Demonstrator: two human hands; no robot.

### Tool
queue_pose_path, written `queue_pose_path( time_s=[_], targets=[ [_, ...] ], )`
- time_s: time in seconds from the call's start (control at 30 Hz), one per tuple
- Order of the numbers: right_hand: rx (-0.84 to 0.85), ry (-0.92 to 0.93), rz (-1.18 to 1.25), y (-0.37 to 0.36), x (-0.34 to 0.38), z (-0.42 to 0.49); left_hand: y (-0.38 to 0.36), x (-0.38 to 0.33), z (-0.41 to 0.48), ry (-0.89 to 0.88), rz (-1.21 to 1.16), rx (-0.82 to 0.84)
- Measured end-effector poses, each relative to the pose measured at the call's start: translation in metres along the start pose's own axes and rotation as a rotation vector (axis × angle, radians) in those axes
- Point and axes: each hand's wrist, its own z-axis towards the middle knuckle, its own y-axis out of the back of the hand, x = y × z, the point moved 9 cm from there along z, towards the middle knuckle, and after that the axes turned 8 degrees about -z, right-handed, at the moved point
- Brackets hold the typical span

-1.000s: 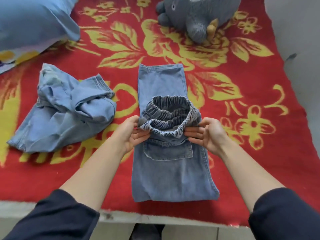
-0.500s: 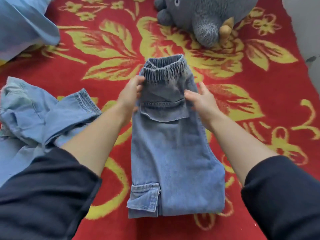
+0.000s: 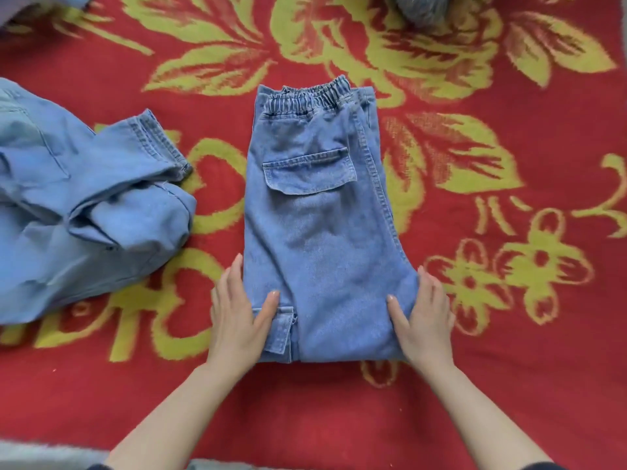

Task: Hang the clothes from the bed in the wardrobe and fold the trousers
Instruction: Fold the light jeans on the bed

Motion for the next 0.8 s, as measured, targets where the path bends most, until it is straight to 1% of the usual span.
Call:
queue_pose_path(
  time_s=[0.07,0.17,0.23,0.3,0.37,0.43,0.47,0.5,0.53,0.57,0.6,0.63,0.7,0.73,0.77,0.8],
  targets=[
    [-0.025,-0.180,0.054,0.001,-0.023,-0.012,0.003,0.009,-0.034,0.058,-0.100,-0.065],
    [0.013,-0.275,0.090,-0.007,-0.029,-0.028,-0.010,0.028,-0.085,0.338,-0.332,-0.162],
    [0.065,-0.368,0.187,-0.014,-0.027,-0.039,-0.020,0.031,-0.104,0.437,-0.368,-0.218],
    [0.127,-0.465,0.274,-0.020,-0.029,-0.049,-0.017,0.033,-0.107,0.473,-0.375,-0.264],
    [0.174,-0.487,0.321,-0.021,-0.033,-0.054,-0.007,0.034,-0.099,0.432,-0.418,-0.280],
    [0.127,-0.448,0.368,-0.009,-0.036,-0.054,0.004,0.035,-0.094,0.366,-0.507,-0.297],
    [0.105,-0.433,0.382,-0.005,-0.037,-0.054,0.006,0.040,-0.096,0.383,-0.554,-0.313],
    [0.114,-0.433,0.379,-0.006,-0.038,-0.057,0.003,0.051,-0.100,0.451,-0.609,-0.323],
    [0.150,-0.447,0.355,-0.009,-0.041,-0.063,-0.004,0.064,-0.109,0.563,-0.683,-0.321],
    [0.192,-0.457,0.311,-0.015,-0.043,-0.069,-0.013,0.072,-0.116,0.671,-0.742,-0.300],
    [0.221,-0.438,0.230,-0.018,-0.044,-0.073,-0.016,0.075,-0.121,0.727,-0.765,-0.272],
    [0.216,-0.387,0.124,-0.016,-0.043,-0.074,-0.013,0.076,-0.120,0.711,-0.723,-0.262],
    [0.093,-0.234,-0.032,0.001,-0.035,-0.072,0.011,0.068,-0.113,0.548,-0.465,-0.300],
    [0.014,-0.135,-0.068,0.011,-0.028,-0.072,0.026,0.058,-0.108,0.441,-0.294,-0.326],
    [-0.044,-0.006,-0.084,0.017,-0.016,-0.073,0.036,0.042,-0.104,0.292,-0.144,-0.336],
    [-0.069,0.150,-0.095,0.018,-0.001,-0.076,0.037,0.019,-0.101,0.102,-0.007,-0.301]
  ],
)
